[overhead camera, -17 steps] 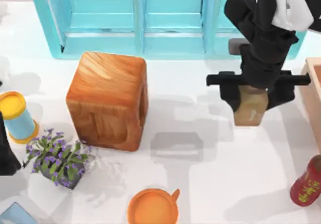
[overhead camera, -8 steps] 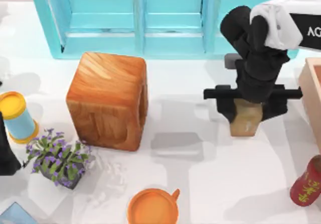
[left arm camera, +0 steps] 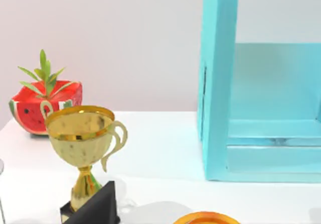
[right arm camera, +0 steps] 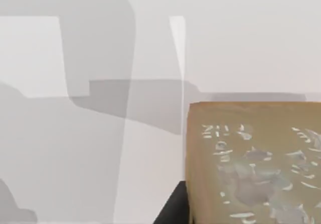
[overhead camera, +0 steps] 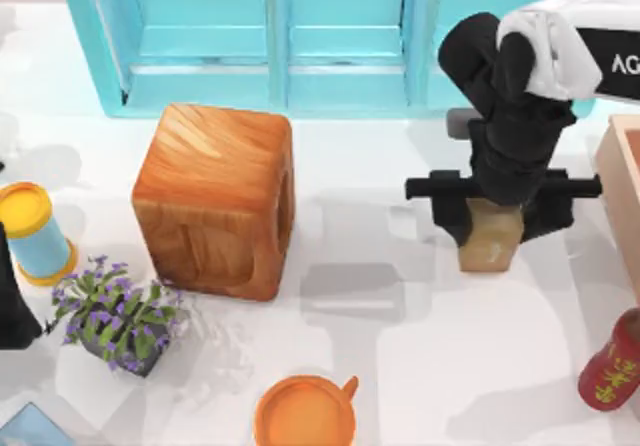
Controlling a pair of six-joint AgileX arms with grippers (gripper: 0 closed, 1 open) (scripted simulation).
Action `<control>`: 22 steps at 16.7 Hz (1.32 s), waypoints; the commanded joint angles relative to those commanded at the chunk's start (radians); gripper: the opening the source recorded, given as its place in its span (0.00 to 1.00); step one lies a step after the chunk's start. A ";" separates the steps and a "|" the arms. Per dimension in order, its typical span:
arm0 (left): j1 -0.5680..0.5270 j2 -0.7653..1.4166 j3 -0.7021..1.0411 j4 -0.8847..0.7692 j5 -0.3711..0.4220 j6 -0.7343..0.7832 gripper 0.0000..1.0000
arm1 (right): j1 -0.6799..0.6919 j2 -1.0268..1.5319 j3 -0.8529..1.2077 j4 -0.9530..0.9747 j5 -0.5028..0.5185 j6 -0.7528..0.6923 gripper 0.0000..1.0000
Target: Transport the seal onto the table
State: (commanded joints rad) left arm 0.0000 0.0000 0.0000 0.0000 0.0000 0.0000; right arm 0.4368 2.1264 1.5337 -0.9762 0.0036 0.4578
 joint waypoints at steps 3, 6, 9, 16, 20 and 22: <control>0.000 0.000 0.000 0.000 0.000 0.000 1.00 | 0.000 0.000 0.000 0.000 0.000 0.000 0.83; 0.000 0.000 0.000 0.000 0.000 0.000 1.00 | 0.000 0.000 0.000 0.000 0.000 0.000 1.00; 0.000 0.000 0.000 0.000 0.000 0.000 1.00 | 0.000 0.000 0.000 0.000 0.000 0.000 1.00; 0.000 0.000 0.000 0.000 0.000 0.000 1.00 | -0.002 -0.001 0.016 -0.016 0.000 0.000 1.00; 0.000 0.000 0.000 0.000 0.000 0.000 1.00 | 0.000 -0.002 0.165 -0.167 0.001 0.000 1.00; 0.000 0.000 0.000 0.000 0.000 0.000 1.00 | 0.001 -0.005 0.271 -0.289 -0.001 -0.001 1.00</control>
State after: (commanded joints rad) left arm 0.0000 0.0000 0.0000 0.0000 0.0000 0.0000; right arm 0.4373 2.1215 1.8051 -1.2651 0.0031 0.4568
